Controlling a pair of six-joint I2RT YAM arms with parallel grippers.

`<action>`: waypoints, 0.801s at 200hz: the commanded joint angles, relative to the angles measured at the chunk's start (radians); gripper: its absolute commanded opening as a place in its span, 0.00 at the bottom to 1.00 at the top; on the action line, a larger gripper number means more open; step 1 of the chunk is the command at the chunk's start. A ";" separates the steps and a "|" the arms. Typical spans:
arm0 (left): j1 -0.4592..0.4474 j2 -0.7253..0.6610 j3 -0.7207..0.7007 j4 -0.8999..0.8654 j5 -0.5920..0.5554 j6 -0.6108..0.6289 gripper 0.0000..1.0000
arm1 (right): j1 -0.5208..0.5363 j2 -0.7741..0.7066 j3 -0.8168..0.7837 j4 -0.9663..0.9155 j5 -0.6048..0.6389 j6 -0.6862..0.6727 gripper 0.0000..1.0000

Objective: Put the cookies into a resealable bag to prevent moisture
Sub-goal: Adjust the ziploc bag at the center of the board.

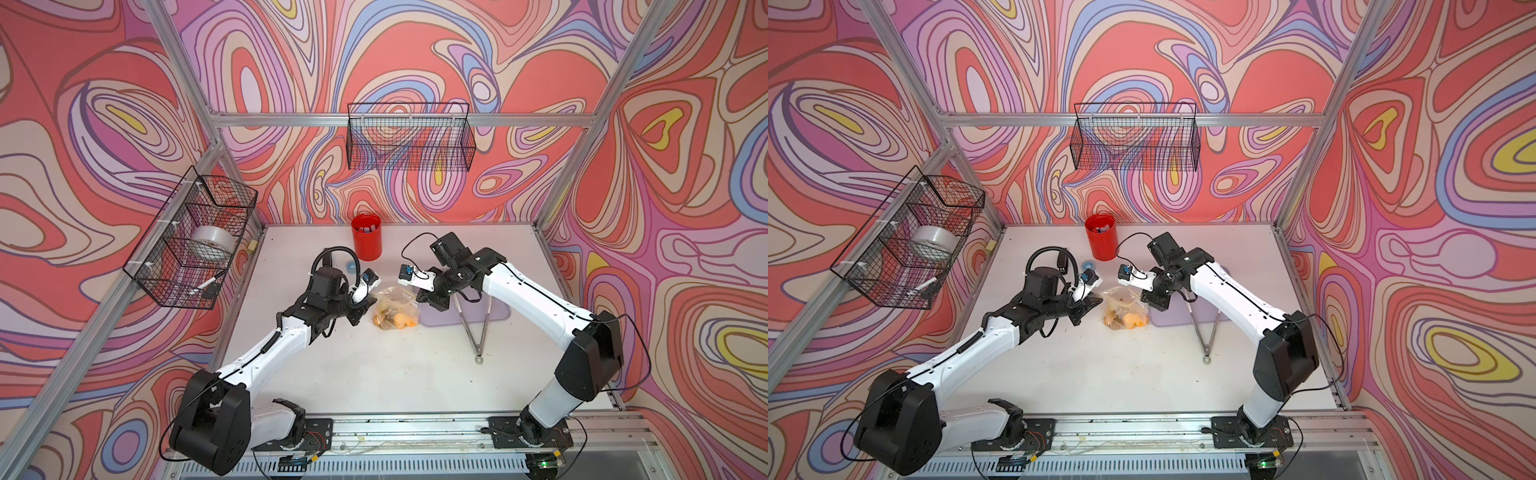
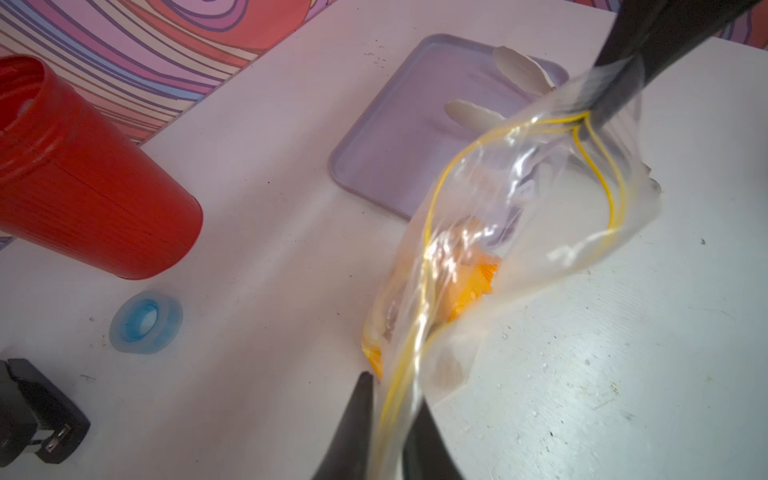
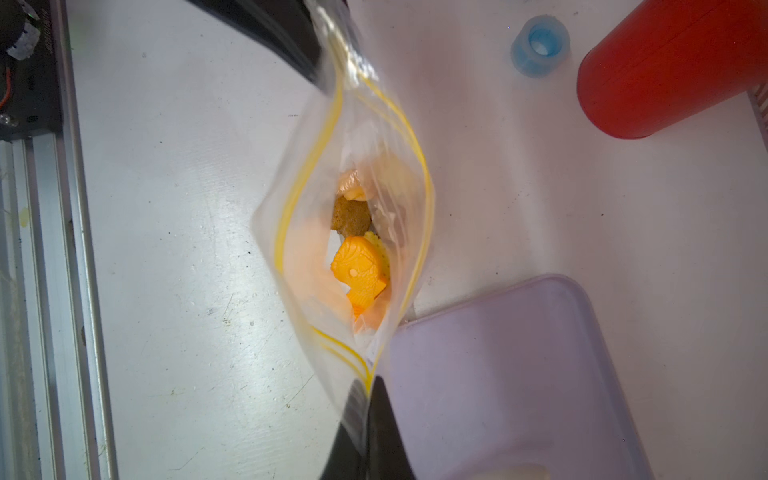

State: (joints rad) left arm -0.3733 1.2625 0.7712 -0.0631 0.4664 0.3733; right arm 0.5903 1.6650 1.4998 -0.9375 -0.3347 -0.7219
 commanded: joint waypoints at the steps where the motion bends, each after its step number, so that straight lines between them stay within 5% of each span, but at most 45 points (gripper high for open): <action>1: -0.002 -0.031 0.023 0.036 -0.027 -0.002 0.00 | 0.002 -0.008 -0.013 0.011 0.026 -0.035 0.00; 65: 0.000 -0.213 0.100 -0.352 -0.036 0.146 0.00 | 0.012 -0.069 -0.043 0.090 0.081 -0.074 0.00; 142: 0.002 -0.128 0.058 -0.292 0.046 0.108 0.00 | 0.064 -0.029 -0.116 0.216 0.002 -0.015 0.00; 160: 0.003 -0.108 0.071 -0.290 0.056 0.111 0.00 | 0.069 -0.012 -0.113 0.226 0.000 -0.016 0.11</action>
State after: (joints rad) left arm -0.3779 1.1358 0.8349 -0.3695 0.4808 0.4751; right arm 0.6472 1.6245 1.3926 -0.7662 -0.3073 -0.7521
